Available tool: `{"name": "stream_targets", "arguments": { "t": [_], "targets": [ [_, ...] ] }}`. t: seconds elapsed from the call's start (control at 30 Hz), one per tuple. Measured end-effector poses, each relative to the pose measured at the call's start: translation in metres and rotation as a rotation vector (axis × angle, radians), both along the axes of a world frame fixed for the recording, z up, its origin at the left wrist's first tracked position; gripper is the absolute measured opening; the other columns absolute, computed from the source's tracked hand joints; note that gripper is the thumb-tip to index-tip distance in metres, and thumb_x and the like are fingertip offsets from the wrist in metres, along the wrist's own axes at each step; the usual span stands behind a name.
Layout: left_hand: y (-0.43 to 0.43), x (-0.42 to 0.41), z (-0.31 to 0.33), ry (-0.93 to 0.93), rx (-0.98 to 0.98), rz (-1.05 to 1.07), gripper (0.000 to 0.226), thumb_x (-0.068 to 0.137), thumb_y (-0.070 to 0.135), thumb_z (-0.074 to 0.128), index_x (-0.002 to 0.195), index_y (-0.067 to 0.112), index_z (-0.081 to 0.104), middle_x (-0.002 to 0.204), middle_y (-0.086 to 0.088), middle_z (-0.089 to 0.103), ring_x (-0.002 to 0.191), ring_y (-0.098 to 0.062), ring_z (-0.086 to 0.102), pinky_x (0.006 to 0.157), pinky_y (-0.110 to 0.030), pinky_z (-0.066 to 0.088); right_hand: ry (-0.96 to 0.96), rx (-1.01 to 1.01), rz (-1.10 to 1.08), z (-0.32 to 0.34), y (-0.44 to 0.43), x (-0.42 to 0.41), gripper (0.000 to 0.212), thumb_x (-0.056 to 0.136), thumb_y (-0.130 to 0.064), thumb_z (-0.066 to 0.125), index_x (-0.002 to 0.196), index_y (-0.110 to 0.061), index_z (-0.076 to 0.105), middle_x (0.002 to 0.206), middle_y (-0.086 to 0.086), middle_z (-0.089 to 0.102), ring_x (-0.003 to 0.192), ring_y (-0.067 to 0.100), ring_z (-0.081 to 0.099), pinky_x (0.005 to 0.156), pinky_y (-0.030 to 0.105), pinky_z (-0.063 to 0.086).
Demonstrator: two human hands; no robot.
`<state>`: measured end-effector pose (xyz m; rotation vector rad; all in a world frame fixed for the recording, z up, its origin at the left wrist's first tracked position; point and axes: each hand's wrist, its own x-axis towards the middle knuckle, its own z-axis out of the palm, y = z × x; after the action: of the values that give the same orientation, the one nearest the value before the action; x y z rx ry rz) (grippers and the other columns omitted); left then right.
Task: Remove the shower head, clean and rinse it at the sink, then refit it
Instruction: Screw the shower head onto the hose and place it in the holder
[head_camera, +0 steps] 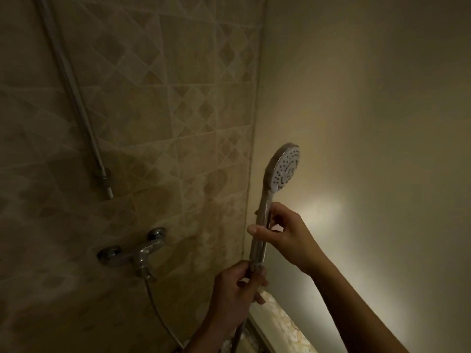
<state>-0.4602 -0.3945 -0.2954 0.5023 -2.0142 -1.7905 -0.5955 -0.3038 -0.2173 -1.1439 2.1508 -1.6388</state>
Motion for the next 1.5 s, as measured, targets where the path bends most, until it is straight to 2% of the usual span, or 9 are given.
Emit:
{"name": "stream_targets", "arguments": {
  "t": [0.13,0.27,0.4,0.57,0.7,0.83,1.1,1.37,1.5],
  "targets": [
    [-0.005,0.002,0.0,-0.036,-0.007,-0.013,0.016,0.094,0.04,0.066,0.08,0.035,0.071,0.081,0.001,0.077,0.055,-0.018,0.07,0.062,-0.038,0.06,-0.059,0.028,0.119,0.009,0.003,0.001,0.018,0.097,-0.029,0.068,0.115,-0.028,0.07,0.112,-0.016,0.075,0.11,0.008,0.069,0.09,0.027,0.059],
    [-0.005,0.001,0.002,-0.035,-0.016,-0.02,0.016,0.096,0.034,0.066,0.085,0.024,0.071,0.081,0.001,0.077,0.054,-0.018,0.07,0.061,-0.033,0.055,-0.188,-0.002,0.262,0.015,0.01,-0.003,0.023,0.1,-0.011,0.063,0.122,-0.012,0.07,0.119,0.002,0.078,0.111,0.019,0.074,0.102,0.035,0.058],
    [-0.001,-0.001,0.004,-0.037,-0.041,-0.022,0.015,0.097,0.032,0.065,0.086,0.023,0.071,0.082,0.001,0.077,0.054,-0.017,0.071,0.061,-0.029,0.055,-0.015,-0.008,-0.018,0.009,0.001,-0.003,0.044,0.074,-0.047,0.088,0.088,-0.011,0.067,0.071,0.003,0.064,0.064,0.023,0.06,0.066,0.04,0.056],
    [0.004,-0.002,0.001,-0.057,-0.02,-0.033,0.016,0.097,0.03,0.066,0.086,0.019,0.07,0.083,0.0,0.078,0.056,-0.02,0.072,0.06,-0.028,0.055,0.184,-0.005,-0.09,0.003,-0.004,0.007,0.048,0.076,-0.065,0.076,0.088,-0.02,0.065,0.075,0.002,0.063,0.064,0.012,0.057,0.064,0.036,0.055],
    [0.003,-0.004,-0.003,-0.055,0.024,-0.008,0.019,0.096,0.03,0.067,0.078,0.027,0.069,0.081,-0.001,0.078,0.054,-0.021,0.071,0.059,-0.03,0.053,-0.095,-0.007,0.131,0.005,0.0,0.006,0.02,0.099,-0.026,0.066,0.117,-0.018,0.071,0.113,0.002,0.077,0.107,0.015,0.074,0.099,0.041,0.059],
    [-0.002,-0.003,-0.006,-0.051,0.021,-0.01,0.019,0.095,0.031,0.068,0.076,0.034,0.071,0.079,-0.002,0.078,0.055,-0.023,0.072,0.059,-0.032,0.055,-0.241,-0.03,0.314,0.011,0.009,0.003,0.029,0.101,-0.001,0.059,0.129,-0.006,0.064,0.121,0.011,0.077,0.115,0.023,0.074,0.103,0.035,0.057],
    [0.004,0.004,-0.009,-0.036,0.02,-0.025,0.017,0.096,0.029,0.067,0.083,0.018,0.07,0.072,-0.002,0.077,0.052,-0.018,0.07,0.058,-0.033,0.053,0.135,0.117,0.111,0.003,-0.003,0.003,0.03,0.083,-0.046,0.079,0.1,-0.024,0.07,0.087,-0.001,0.067,0.078,0.015,0.063,0.079,0.045,0.06],
    [-0.004,0.007,-0.018,-0.052,0.02,-0.017,0.018,0.094,0.036,0.068,0.077,0.031,0.072,0.077,-0.002,0.077,0.057,-0.021,0.072,0.066,-0.044,0.061,-0.174,0.045,0.336,0.002,0.007,0.004,0.021,0.1,-0.012,0.064,0.12,-0.011,0.07,0.099,0.006,0.078,0.1,0.024,0.075,0.097,0.044,0.059],
    [0.0,0.009,-0.02,-0.036,0.023,0.004,0.015,0.095,0.03,0.068,0.082,0.026,0.073,0.075,-0.005,0.078,0.053,-0.02,0.07,0.064,-0.047,0.059,0.075,0.211,0.09,-0.006,-0.006,0.004,0.041,0.083,-0.059,0.075,0.11,-0.031,0.065,0.093,-0.005,0.072,0.083,0.015,0.072,0.082,0.046,0.063]
  ]
}}
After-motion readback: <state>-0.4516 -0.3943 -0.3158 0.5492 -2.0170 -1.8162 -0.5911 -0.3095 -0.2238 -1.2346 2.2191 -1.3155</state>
